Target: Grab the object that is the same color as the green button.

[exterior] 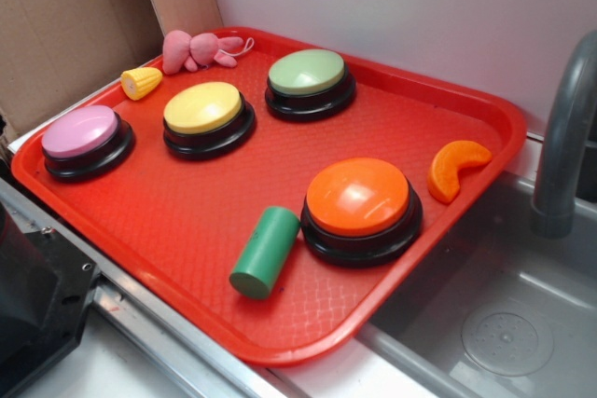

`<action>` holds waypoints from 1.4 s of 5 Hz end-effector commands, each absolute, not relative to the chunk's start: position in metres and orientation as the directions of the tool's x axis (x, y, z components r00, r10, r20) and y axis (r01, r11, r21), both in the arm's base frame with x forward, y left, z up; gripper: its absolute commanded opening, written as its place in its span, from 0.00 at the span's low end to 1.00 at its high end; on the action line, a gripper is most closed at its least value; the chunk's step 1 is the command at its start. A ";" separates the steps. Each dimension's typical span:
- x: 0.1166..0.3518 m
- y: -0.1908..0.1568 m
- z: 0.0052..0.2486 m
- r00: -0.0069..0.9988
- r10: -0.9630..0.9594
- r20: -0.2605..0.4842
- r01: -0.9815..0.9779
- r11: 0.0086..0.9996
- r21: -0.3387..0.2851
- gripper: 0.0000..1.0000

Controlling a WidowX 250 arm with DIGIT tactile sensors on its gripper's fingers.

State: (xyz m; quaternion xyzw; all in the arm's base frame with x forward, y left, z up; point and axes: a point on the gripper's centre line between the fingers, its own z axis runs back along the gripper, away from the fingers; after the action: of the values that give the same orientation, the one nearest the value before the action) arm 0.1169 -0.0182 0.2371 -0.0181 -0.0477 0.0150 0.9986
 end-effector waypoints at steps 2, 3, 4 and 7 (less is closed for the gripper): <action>0.122 -0.031 0.219 0.984 0.084 0.155 -0.073 0.994 -0.077 1.00; 0.120 -0.052 0.195 0.967 0.126 0.221 -0.107 0.990 -0.095 1.00; 0.129 -0.075 0.158 0.964 0.186 0.192 -0.175 0.982 -0.071 1.00; 0.178 -0.113 0.058 0.945 0.274 0.181 -0.264 0.962 -0.074 1.00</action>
State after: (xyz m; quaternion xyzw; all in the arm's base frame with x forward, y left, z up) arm 0.1721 -0.1132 0.0507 -0.0197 -0.0828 0.1347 0.9872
